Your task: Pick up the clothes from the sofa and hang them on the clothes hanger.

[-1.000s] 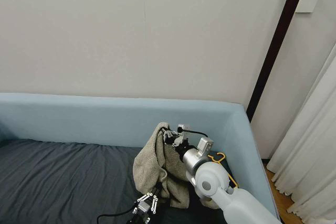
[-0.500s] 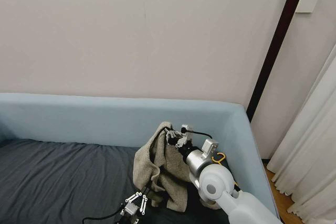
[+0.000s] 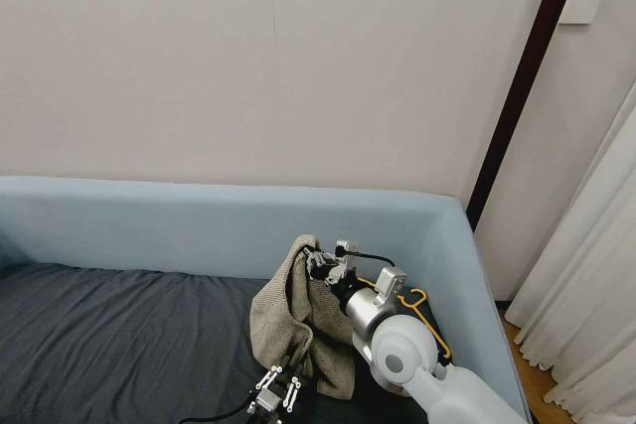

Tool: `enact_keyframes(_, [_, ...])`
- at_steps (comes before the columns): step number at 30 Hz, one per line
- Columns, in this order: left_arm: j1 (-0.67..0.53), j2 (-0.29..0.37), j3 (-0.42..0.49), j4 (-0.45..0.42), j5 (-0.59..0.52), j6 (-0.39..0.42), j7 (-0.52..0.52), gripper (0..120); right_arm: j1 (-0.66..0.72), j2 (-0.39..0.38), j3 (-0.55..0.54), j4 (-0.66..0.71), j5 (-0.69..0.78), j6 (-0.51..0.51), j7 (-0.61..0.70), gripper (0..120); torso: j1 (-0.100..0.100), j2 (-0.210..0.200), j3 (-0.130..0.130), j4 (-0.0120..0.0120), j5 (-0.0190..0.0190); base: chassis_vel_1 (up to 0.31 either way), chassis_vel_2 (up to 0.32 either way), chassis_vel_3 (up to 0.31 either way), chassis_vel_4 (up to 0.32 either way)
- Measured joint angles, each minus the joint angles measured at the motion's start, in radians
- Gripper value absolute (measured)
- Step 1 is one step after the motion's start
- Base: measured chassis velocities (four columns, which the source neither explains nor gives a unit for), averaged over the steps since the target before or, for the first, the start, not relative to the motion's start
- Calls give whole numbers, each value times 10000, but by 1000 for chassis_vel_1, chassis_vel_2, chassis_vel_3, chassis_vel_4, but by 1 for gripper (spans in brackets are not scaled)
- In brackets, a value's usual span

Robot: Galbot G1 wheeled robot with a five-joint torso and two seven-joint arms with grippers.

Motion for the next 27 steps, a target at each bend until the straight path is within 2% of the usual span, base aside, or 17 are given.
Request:
enact_keyframes(1, [1, 0, 0, 0, 0, 0, -1, 41, 0, 0, 0, 1, 0, 0, 0, 0, 0, 0, 0, 0, 0, 0, 0, 0, 0])
enact_keyframes(3, [4, 2, -2, -4, 0, 0, -3, 52, 0, 2, 0, 4, 0, 0, 0, 0, 0, 0, 0, 0, 0, 0, 0, 0, 0])
enact_keyframes(4, [16, 14, -16, -17, 7, 0, -8, 62, 0, 4, -7, 9, 0, -1, -2, 0, 0, 0, 0, 0, 0, 0, 0, 0, 0])
enact_keyframes(5, [16, 14, -16, -17, 7, 0, -8, 62, 0, 4, -7, 9, 0, -1, -2, 0, 0, 0, 0, 0, 0, 0, 0, 0, 0])
enact_keyframes(10, [-61, -80, -27, 169, 183, 14, -138, 84, 42, 32, -87, 10, 0, -13, -7, 0, 0, 0, 0, 0, 0, 0, 0, 0, 0])
enact_keyframes(11, [-61, -80, -27, 169, 183, 14, -138, 84, 42, 32, -87, 10, 0, -13, -7, 0, 0, 0, 0, 0, 0, 0, 0, 0, 0])
enact_keyframes(15, [-174, -395, -18, 412, 424, 17, -313, 98, 64, 87, -163, 10, 4, -23, -12, 0, 0, 0, 0, 0, 0, 0, 0, 0, 0])
enact_keyframes(19, [-198, -685, 6, 472, 650, 16, -612, 99, 71, 90, -221, 40, 14, -30, -33, 0, 0, 0, 0, 0, 0, 0, 0, 0, 0])
enact_keyframes(23, [-140, -806, -6, 480, 886, 9, -983, 93, 68, 61, -234, 92, 22, -36, -42, 0, 0, 0, 0, 0, 0, 0, 0, 0, 0])
enact_keyframes(26, [-63, -762, -31, 455, 908, -7, -1075, 82, 52, 65, -233, 110, 23, -39, -48, 0, 0, 0, 0, 0, 0, 0, 0, 0, 0])
enact_keyframes(27, [-29, -737, -53, 437, 910, -33, -1084, 75, 46, 80, -232, 111, 22, -40, -49, 0, 0, 0, 0, 0, 0, 0, 0, 0, 0])
